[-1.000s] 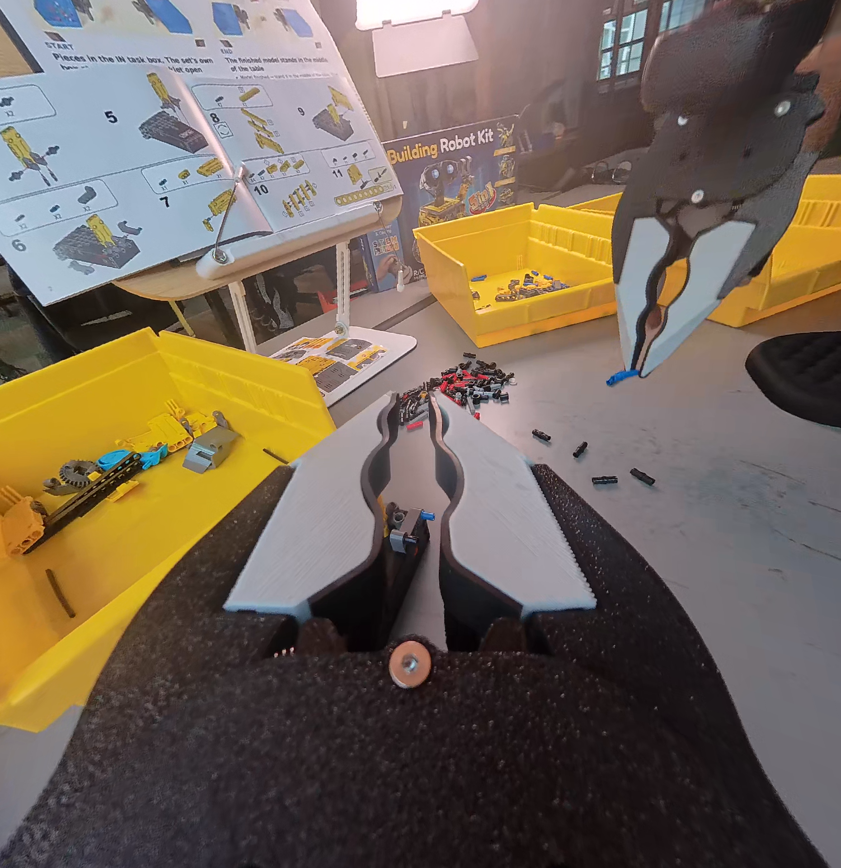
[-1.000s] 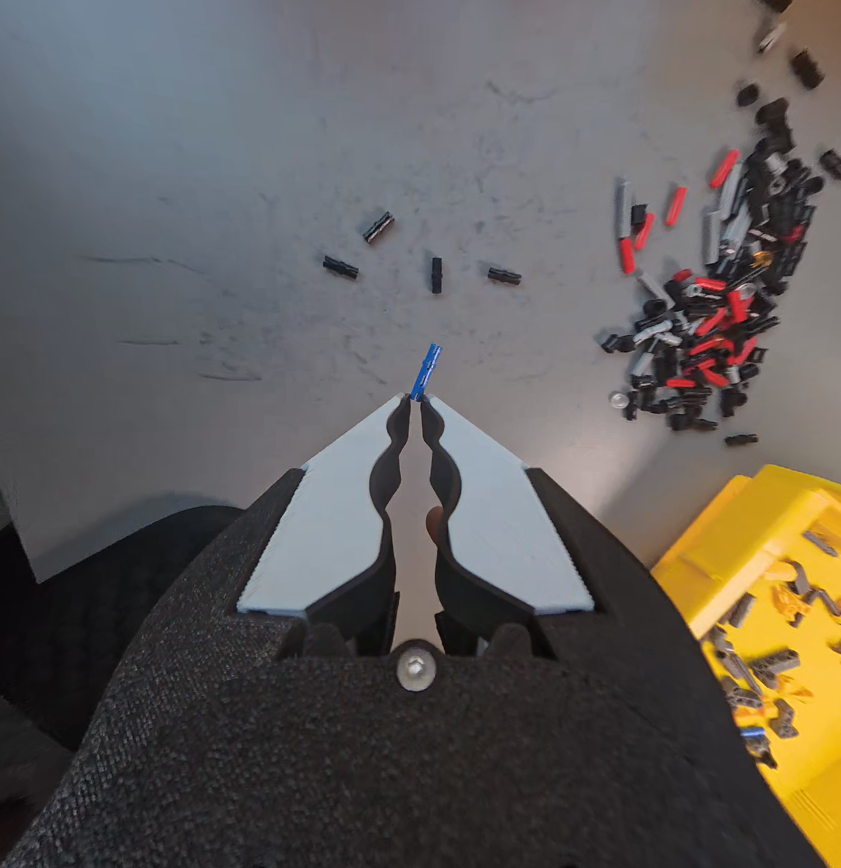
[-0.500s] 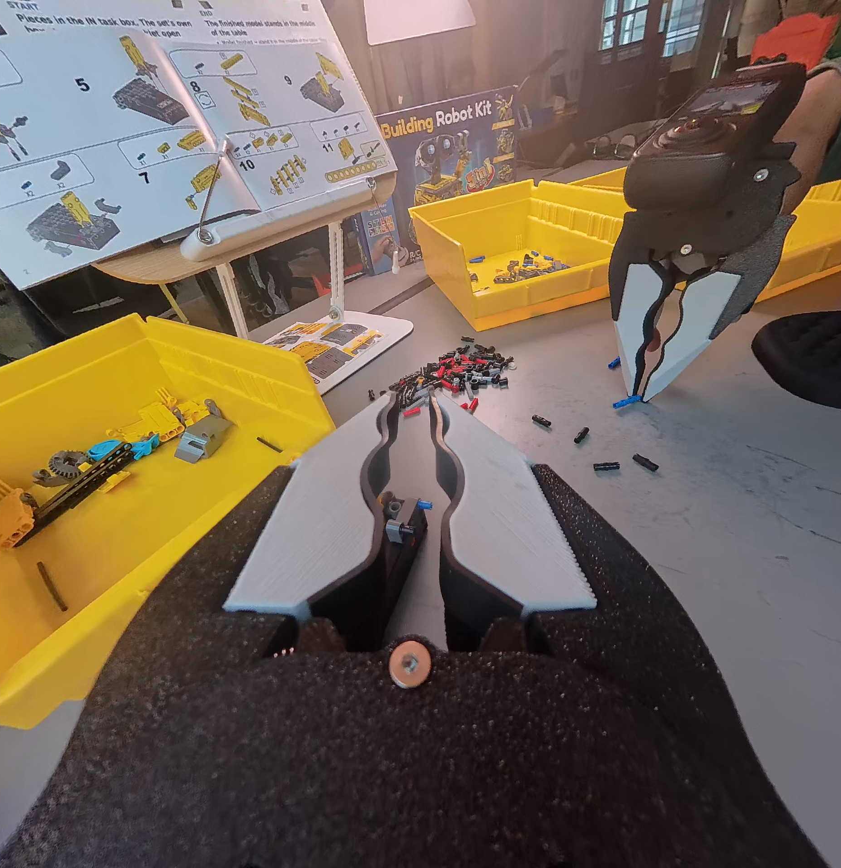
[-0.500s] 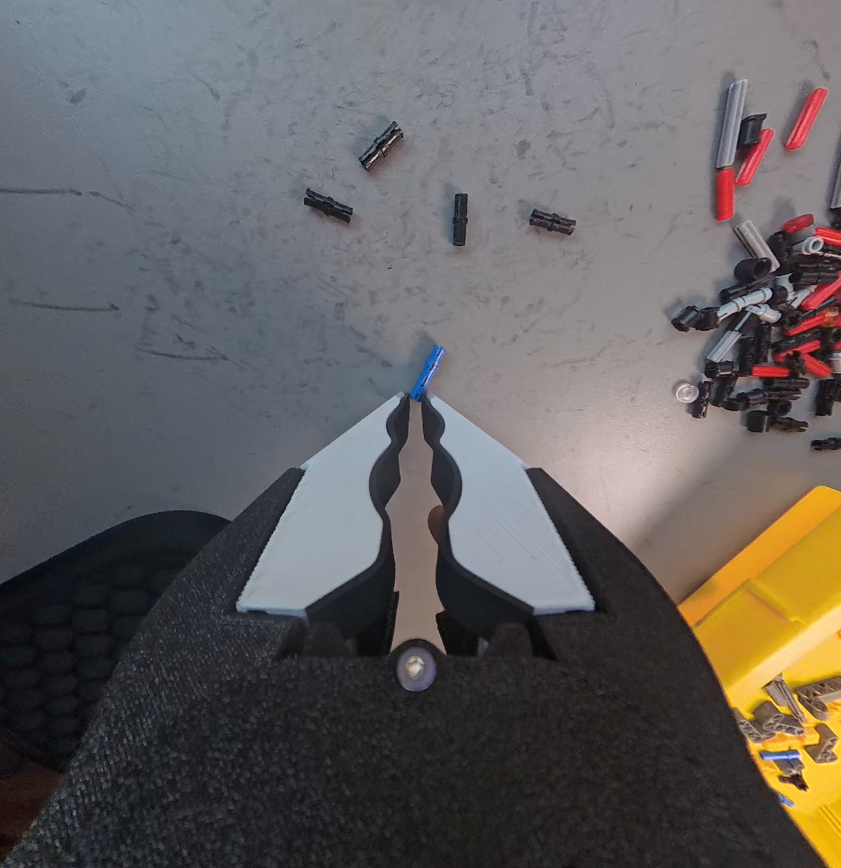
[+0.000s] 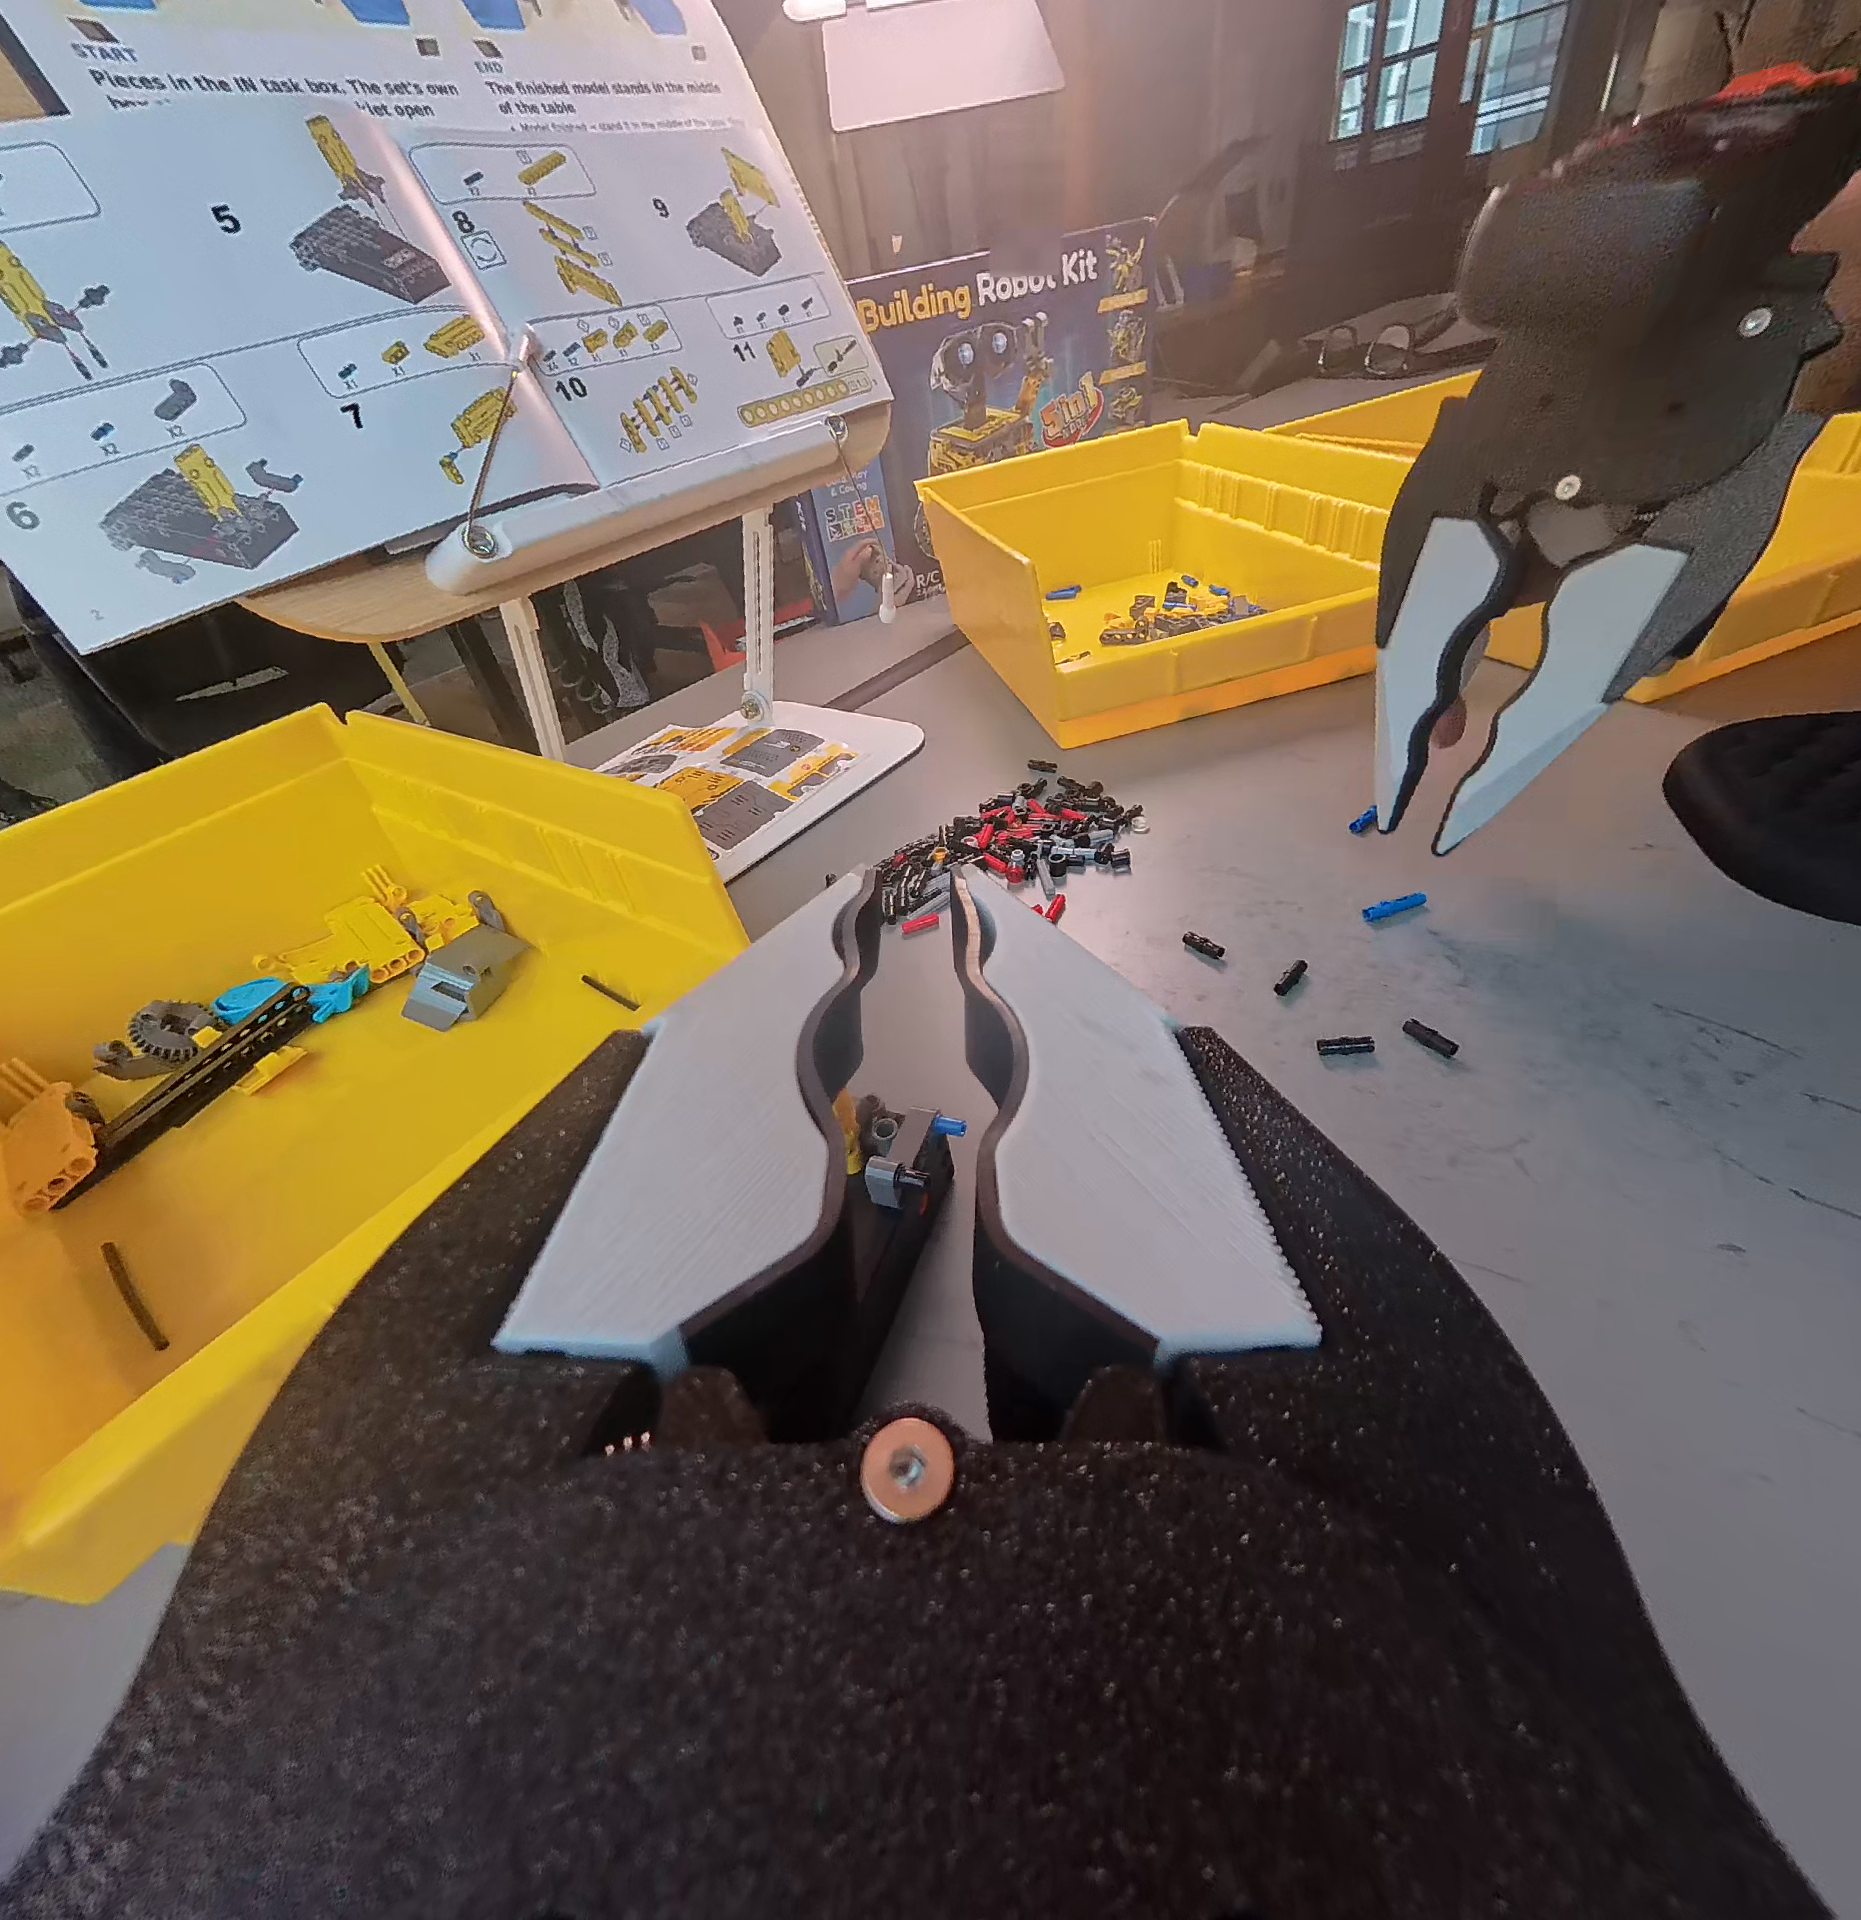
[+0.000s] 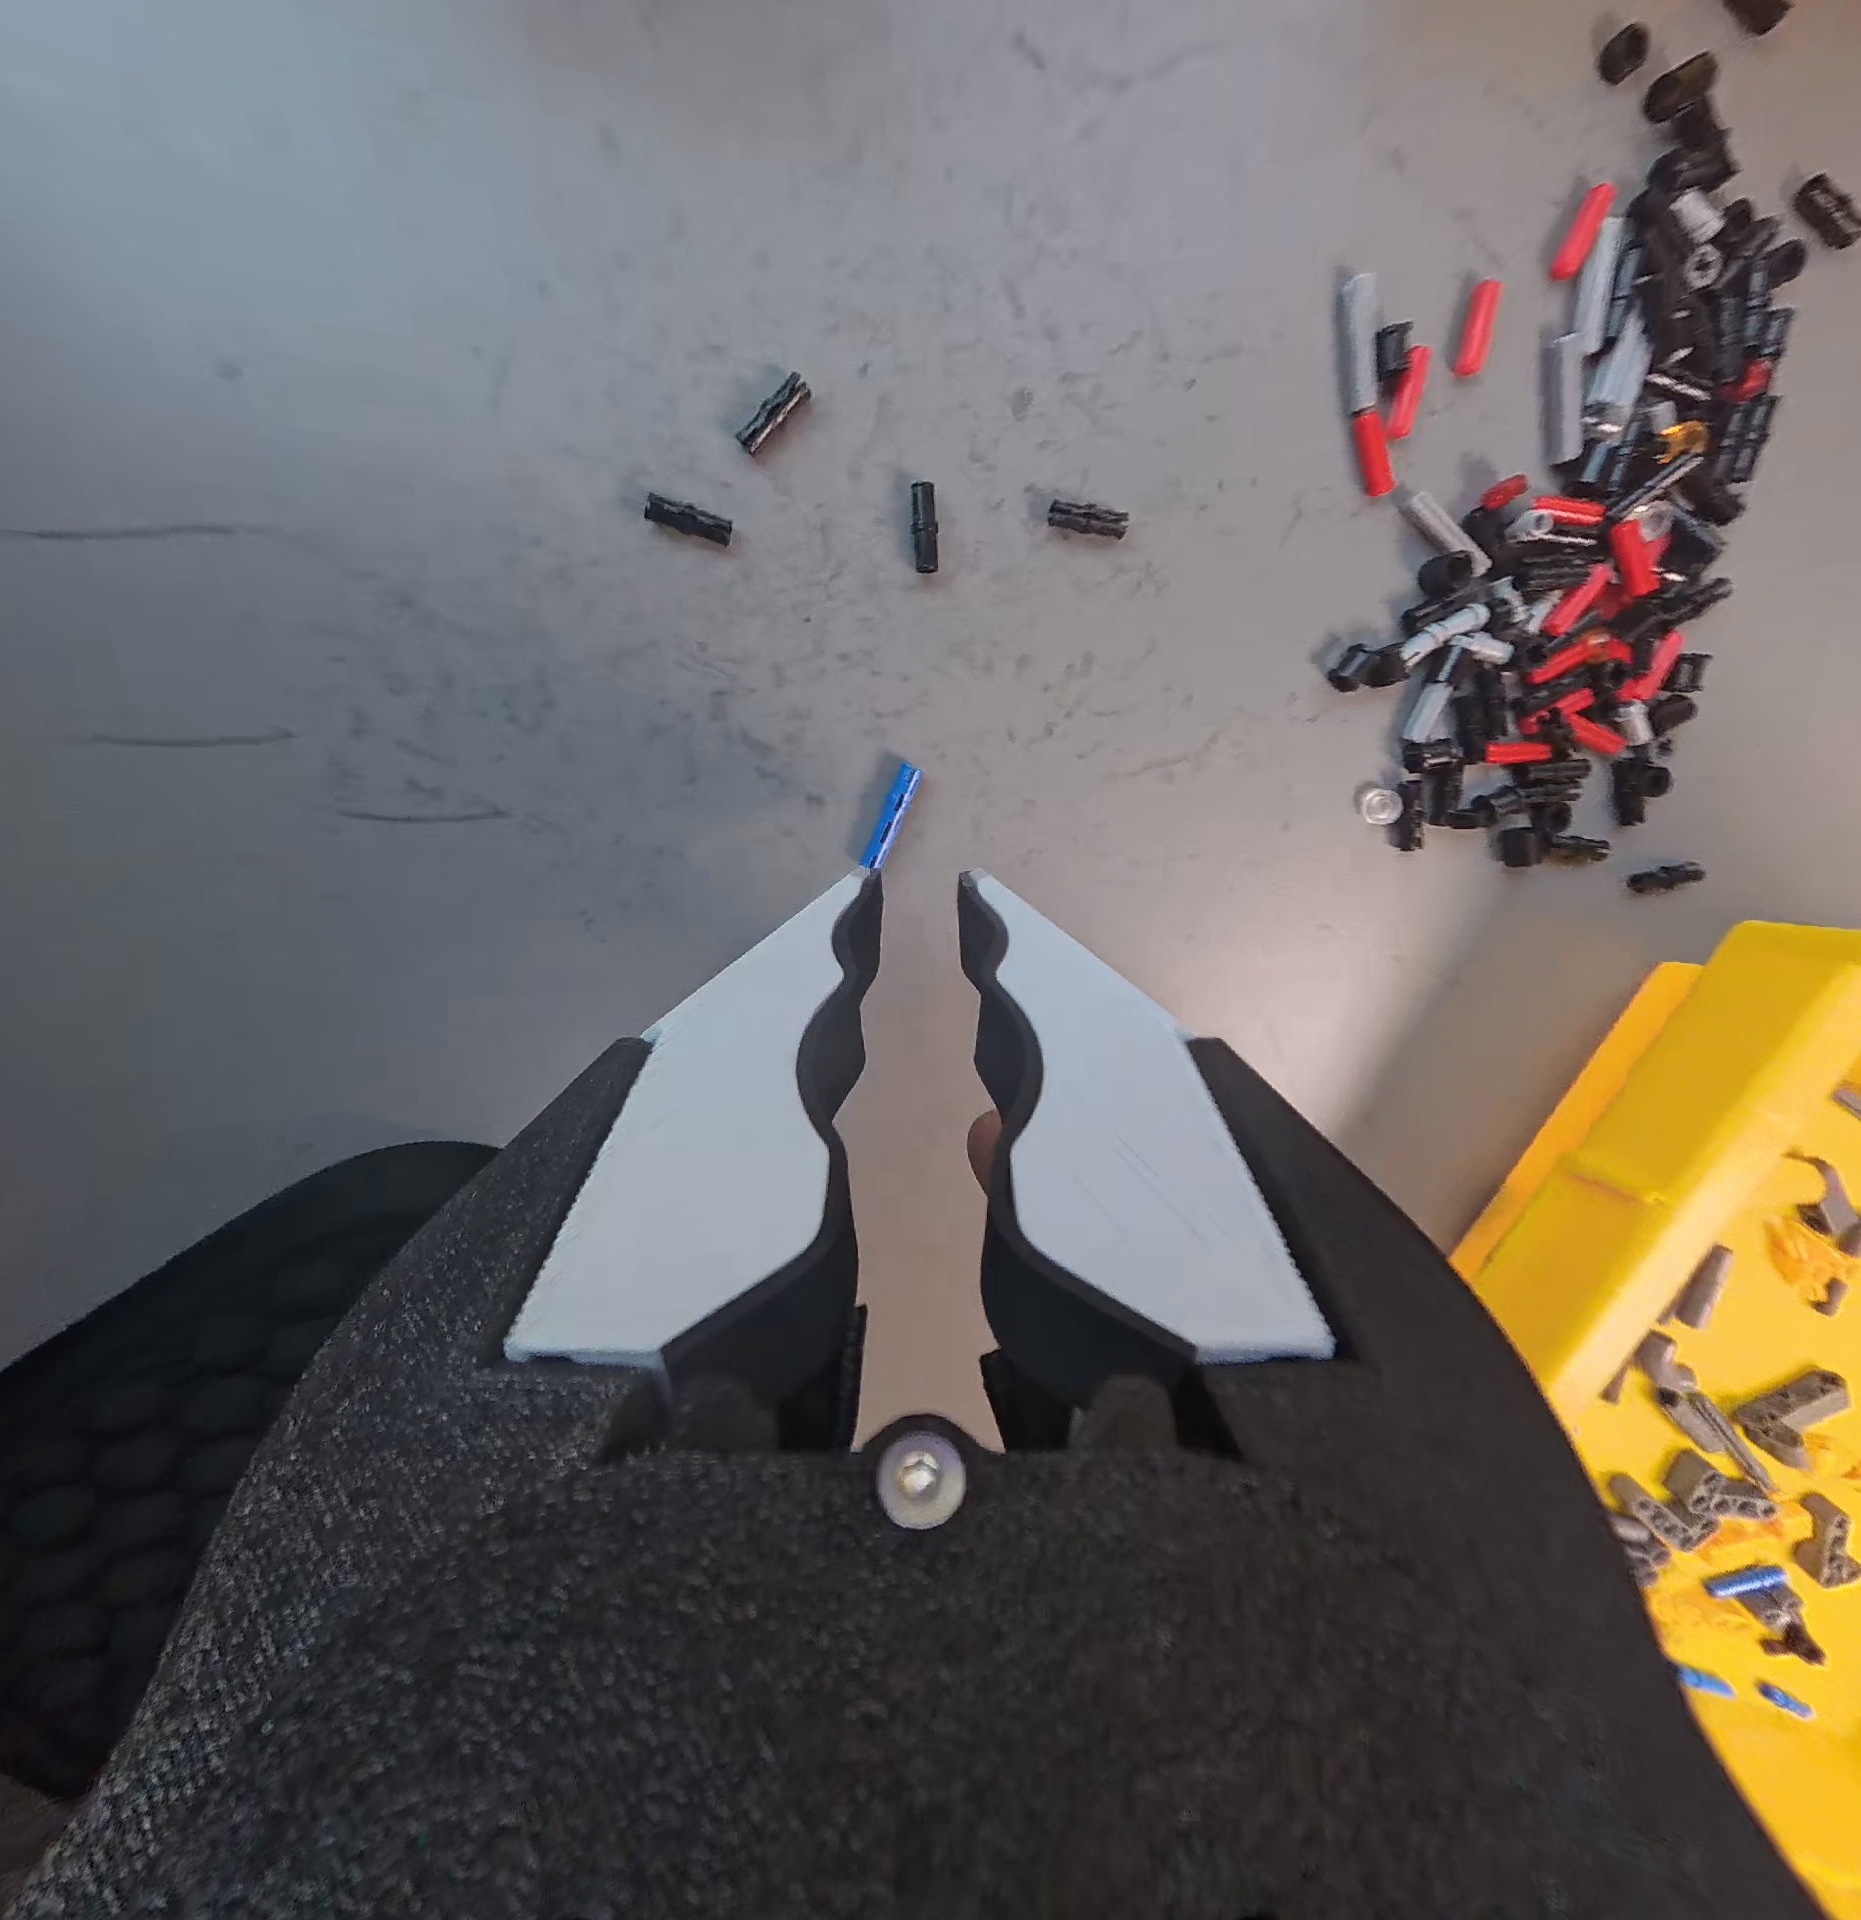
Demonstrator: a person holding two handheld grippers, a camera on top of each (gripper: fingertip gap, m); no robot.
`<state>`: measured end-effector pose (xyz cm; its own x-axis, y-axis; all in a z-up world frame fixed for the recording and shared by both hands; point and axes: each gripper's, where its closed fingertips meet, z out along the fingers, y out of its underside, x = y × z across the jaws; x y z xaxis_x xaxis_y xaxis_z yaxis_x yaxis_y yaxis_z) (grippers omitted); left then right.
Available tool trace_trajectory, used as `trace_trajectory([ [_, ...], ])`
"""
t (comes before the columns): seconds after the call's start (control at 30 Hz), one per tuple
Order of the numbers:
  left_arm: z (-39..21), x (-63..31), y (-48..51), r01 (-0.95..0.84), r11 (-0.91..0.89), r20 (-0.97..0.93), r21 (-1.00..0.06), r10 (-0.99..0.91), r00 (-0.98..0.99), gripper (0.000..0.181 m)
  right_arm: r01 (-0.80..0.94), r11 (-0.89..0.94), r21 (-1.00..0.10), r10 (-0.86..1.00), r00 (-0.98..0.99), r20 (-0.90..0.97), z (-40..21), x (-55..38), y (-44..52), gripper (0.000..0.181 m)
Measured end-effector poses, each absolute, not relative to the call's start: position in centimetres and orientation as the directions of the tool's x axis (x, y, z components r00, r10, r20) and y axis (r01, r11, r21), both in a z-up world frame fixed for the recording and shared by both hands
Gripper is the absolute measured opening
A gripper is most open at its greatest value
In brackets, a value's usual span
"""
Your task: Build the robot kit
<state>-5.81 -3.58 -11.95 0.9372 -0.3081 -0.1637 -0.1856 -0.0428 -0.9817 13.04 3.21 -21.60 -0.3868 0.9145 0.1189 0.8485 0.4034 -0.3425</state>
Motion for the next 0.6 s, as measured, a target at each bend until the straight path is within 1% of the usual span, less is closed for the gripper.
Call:
trace_trajectory([
  [0.13, -12.1, -5.7, -3.6, -0.177, -0.046, -0.154, -0.983, -0.315, 0.936, 0.011, 0.815, 0.284, -0.506, 0.959, -0.233, 0.163, -18.8, 13.1, 4.1, 0.016],
  [0.23, -12.4, -5.5, -3.5, -0.174, -0.054, -0.148, -0.983, -0.325, 0.934, 0.012, 0.785, 0.205, -0.585, 0.973, -0.099, 0.208, -18.3, 14.3, 5.4, 0.019],
  [0.33, -12.6, -5.2, -3.4, -0.168, -0.058, -0.139, -0.984, -0.335, 0.932, 0.012, 0.752, 0.101, -0.652, 0.987, 0.005, 0.158, -18.7, 15.8, 5.7, 0.021],
  [0.4, -12.6, -5.1, -3.4, -0.164, -0.060, -0.134, -0.985, -0.339, 0.931, 0.012, 0.742, 0.062, -0.668, 0.987, 0.055, 0.153, -19.2, 16.7, 6.0, 0.022],
  [0.6, -12.6, -5.1, -3.4, -0.161, -0.057, -0.133, -0.985, -0.339, 0.931, 0.012, 0.746, 0.007, -0.665, 0.981, 0.125, 0.150, -20.0, 17.7, 7.1, 0.028],
])
